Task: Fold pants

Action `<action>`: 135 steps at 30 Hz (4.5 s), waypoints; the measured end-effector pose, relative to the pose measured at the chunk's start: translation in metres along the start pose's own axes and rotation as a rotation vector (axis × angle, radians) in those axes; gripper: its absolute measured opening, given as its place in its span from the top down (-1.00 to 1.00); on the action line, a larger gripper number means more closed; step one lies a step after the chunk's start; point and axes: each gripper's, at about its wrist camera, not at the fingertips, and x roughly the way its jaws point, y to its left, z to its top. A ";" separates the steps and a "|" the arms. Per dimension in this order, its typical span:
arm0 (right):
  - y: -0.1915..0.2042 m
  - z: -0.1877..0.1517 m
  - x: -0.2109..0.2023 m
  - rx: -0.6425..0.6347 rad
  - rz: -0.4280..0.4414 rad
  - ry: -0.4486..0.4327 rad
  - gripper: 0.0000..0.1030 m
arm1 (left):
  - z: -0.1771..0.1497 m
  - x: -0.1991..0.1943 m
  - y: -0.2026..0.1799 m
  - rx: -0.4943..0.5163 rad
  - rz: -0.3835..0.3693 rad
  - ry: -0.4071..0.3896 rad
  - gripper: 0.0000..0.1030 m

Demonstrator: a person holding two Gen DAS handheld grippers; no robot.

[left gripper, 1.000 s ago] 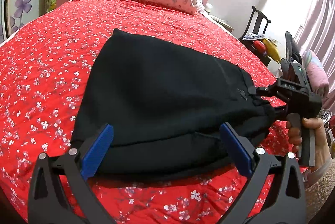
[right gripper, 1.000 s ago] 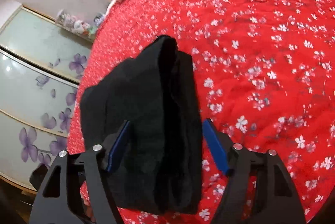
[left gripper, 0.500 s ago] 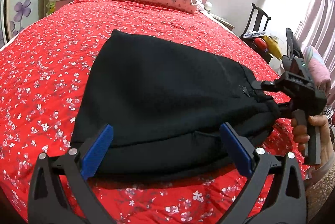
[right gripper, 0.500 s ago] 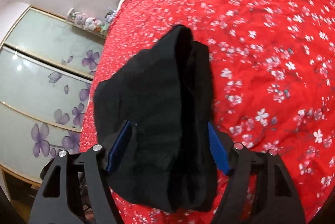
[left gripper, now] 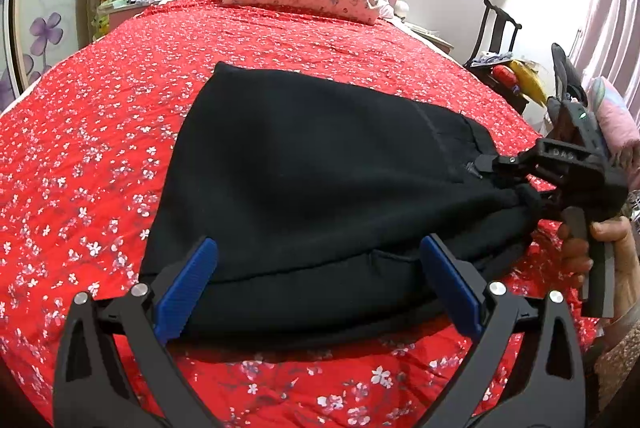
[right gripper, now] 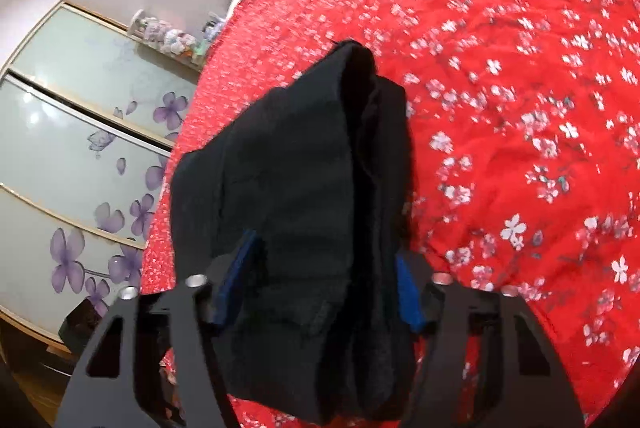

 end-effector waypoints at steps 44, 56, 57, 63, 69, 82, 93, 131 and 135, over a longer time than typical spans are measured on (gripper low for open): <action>0.035 -0.007 -0.008 -0.174 -0.023 -0.093 0.25 | 0.067 0.055 0.134 -0.467 -0.307 0.271 0.48; 0.006 0.002 -0.012 0.049 0.145 -0.099 0.39 | 0.084 0.031 0.106 -0.376 -0.243 0.189 0.85; 0.005 0.003 -0.013 0.059 0.156 -0.102 0.39 | 0.087 0.028 0.104 -0.373 -0.248 0.180 0.85; 0.007 0.019 -0.021 0.093 0.212 -0.149 0.40 | 0.113 0.019 0.085 -0.313 -0.255 0.132 0.85; 0.003 0.046 -0.031 0.084 0.209 -0.232 0.40 | 0.138 0.035 0.067 -0.288 -0.275 0.084 0.85; -0.037 0.066 -0.011 0.101 0.008 -0.244 0.35 | 0.116 0.118 0.086 -0.408 -0.286 0.122 0.67; 0.001 0.045 -0.065 -0.039 -0.274 -0.448 -0.11 | 0.117 0.056 0.093 -0.342 0.019 0.009 -0.33; 0.095 -0.127 -0.083 -0.459 -0.504 -0.516 -0.97 | -0.025 -0.072 -0.070 0.209 0.315 -0.197 -0.96; 0.093 -0.143 -0.081 -0.455 -0.543 -0.548 -0.97 | -0.035 -0.074 -0.072 0.198 0.304 -0.217 -0.96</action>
